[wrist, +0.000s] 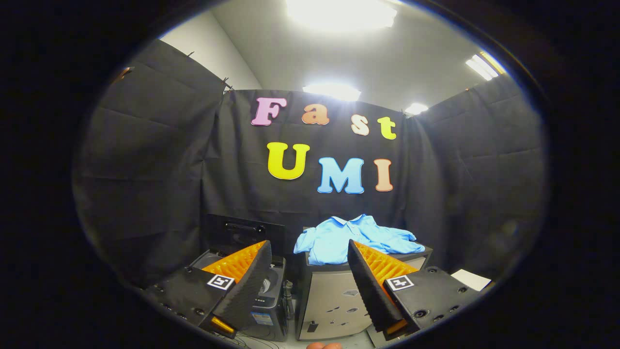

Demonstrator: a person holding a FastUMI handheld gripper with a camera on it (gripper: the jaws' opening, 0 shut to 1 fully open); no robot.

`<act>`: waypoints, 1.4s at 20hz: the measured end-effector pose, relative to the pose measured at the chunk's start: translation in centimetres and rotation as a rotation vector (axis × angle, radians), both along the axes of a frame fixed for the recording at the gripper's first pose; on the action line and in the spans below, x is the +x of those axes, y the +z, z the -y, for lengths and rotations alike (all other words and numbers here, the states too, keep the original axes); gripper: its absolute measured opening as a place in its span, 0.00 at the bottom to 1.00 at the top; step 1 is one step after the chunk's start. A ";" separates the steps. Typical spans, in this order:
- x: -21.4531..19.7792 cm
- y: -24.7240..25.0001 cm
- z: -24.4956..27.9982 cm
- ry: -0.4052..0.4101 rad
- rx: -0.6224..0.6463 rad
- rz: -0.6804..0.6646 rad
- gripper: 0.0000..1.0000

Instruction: Put the clothes into the washing machine and then close the washing machine lid.

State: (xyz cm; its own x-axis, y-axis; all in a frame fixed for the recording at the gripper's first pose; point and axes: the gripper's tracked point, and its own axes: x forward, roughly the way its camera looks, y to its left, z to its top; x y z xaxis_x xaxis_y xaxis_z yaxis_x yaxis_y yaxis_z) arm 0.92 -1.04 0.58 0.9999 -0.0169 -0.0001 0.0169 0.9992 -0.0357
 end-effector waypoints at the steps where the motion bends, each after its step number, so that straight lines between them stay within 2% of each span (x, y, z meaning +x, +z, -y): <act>1: 0.3 0.3 0.1 -0.002 -0.004 0.001 0.98; 5: 1.8 1.6 0.8 -0.017 -0.007 0.001 0.98; 8: 3.7 2.8 2.2 -0.028 -0.064 -0.011 0.98; 12: 6.5 2.5 3.6 -0.005 -0.006 -0.120 0.98; 14: 8.5 2.8 5.2 -0.026 -0.021 -0.159 0.98; 17: 11.3 1.5 7.3 -0.025 -0.082 -0.270 0.98; 23: 16.7 0.0 10.9 -0.013 -0.092 -0.363 0.98; 28: 21.9 -2.7 15.0 -0.019 -0.027 -0.456 0.98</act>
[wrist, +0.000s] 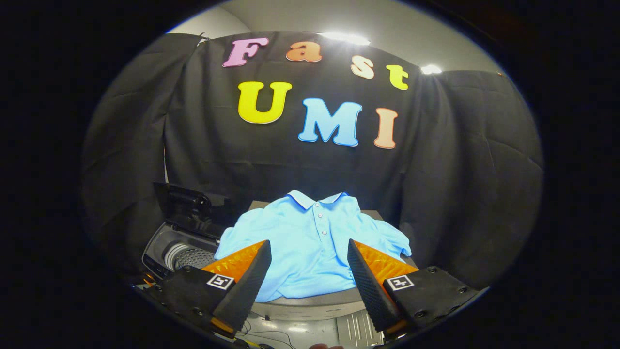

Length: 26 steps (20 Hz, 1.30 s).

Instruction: Put the clothes into the washing machine and then close the washing machine lid.

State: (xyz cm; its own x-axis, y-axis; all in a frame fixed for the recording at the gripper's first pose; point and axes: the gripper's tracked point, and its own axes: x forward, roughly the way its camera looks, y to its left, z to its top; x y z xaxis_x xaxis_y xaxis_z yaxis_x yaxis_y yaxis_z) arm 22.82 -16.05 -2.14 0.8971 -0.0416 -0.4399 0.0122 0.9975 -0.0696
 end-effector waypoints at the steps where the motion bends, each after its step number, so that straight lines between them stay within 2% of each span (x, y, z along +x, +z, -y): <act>1: 1.1 -0.7 0.7 -0.001 0.018 -0.015 0.98; 6: 6.7 -3.4 2.7 -0.017 0.100 -0.076 0.98; 14: 13.8 -7.1 2.9 -0.006 0.141 -0.132 0.98; 17: 15.2 -8.2 2.5 0.003 0.133 -0.153 0.98; 21: 14.8 -11.3 1.8 0.038 0.093 -0.249 0.99; 26: 14.9 -11.2 1.8 0.045 0.140 -0.239 0.97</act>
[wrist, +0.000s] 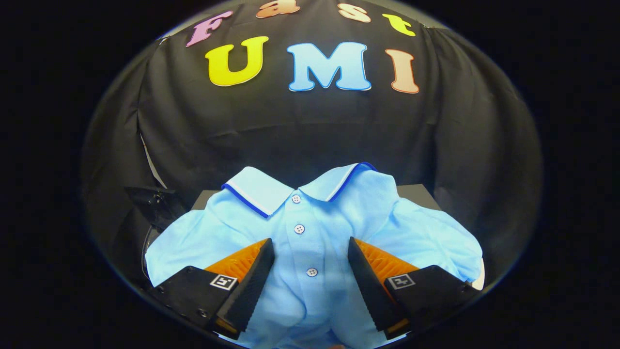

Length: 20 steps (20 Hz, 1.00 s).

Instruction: Put the clothes into the washing machine and then close the washing machine lid.

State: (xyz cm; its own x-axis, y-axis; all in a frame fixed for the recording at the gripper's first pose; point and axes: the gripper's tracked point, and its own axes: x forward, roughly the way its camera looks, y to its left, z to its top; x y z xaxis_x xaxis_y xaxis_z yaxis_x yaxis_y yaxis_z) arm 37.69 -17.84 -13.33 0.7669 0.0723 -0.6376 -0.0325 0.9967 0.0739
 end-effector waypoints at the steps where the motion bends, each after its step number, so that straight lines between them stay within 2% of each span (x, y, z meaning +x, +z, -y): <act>1: -0.1 0.1 -0.2 0.006 -0.003 -0.012 0.97; 5: -0.1 -0.4 -0.2 -0.007 0.018 -0.029 0.95; 8: -0.1 -0.2 -0.6 0.021 0.065 -0.031 0.54; 10: -0.5 -0.5 -0.8 0.009 0.155 -0.039 0.54; 11: -0.6 -0.1 -0.6 -0.011 0.212 -0.037 0.05; 13: -0.9 -0.2 -0.6 -0.027 0.267 -0.040 0.05; 17: -1.1 0.1 -0.7 -0.007 0.129 -0.006 0.01; 20: -1.1 0.6 -0.8 -0.007 0.106 0.009 0.01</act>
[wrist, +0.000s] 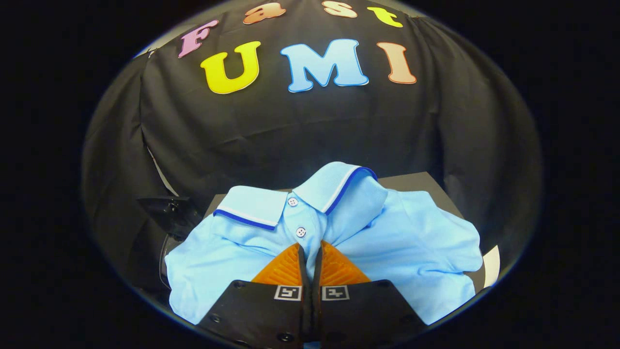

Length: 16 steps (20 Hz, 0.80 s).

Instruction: Put the clothes into the washing machine and then close the washing machine lid.

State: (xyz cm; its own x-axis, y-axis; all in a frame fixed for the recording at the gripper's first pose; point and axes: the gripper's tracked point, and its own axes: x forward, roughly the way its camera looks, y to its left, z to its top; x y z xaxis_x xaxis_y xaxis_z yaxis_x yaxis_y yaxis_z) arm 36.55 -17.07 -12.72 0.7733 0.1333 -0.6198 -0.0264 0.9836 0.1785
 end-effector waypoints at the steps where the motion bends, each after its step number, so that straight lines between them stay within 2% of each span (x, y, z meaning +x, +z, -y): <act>1: 0.0 0.7 0.1 0.000 -0.004 0.019 0.01; 16: -2.9 17.2 -1.8 0.044 0.086 0.320 0.01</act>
State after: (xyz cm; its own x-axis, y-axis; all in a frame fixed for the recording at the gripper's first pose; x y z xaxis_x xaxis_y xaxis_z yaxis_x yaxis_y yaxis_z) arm 33.65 -15.30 4.44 0.9195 0.2119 -0.3311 -0.1365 0.9620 0.2366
